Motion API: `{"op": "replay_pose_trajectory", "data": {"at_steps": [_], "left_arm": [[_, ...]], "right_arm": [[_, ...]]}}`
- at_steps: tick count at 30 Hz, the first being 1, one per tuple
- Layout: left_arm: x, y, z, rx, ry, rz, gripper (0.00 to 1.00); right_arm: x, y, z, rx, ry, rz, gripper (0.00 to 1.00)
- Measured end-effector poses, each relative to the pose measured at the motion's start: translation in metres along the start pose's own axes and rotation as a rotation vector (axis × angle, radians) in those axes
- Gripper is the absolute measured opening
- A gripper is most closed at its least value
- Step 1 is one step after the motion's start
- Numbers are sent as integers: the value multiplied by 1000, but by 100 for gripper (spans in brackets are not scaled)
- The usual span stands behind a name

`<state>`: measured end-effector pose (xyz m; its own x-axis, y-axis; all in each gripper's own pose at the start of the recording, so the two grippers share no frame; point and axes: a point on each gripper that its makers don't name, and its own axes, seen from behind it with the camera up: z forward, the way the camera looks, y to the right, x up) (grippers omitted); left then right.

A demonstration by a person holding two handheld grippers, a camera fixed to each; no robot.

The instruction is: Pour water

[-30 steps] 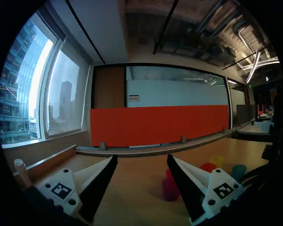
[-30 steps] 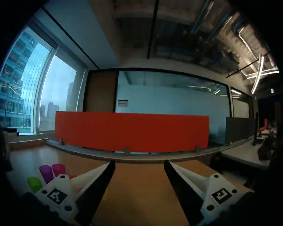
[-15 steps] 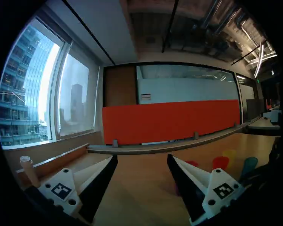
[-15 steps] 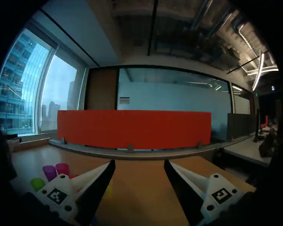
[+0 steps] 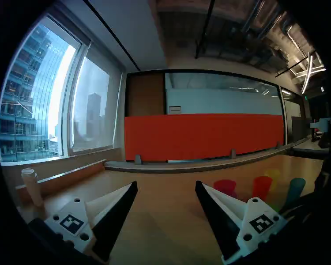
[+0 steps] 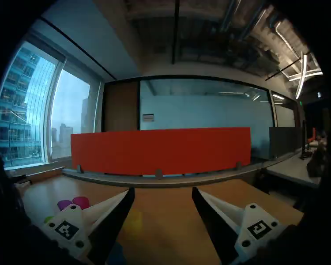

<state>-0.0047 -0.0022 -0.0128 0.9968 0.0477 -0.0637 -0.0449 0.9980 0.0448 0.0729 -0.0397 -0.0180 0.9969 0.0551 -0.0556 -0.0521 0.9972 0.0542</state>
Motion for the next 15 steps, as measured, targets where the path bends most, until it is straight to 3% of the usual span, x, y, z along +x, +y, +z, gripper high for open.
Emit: {"op": "replay_pose_trajectory", "data": {"at_steps": [15], "left_arm": [[-19,18,7,-26,-17,-24,98]], "right_arm": [[0,8,-1,-18,-4,-15,100]]}}
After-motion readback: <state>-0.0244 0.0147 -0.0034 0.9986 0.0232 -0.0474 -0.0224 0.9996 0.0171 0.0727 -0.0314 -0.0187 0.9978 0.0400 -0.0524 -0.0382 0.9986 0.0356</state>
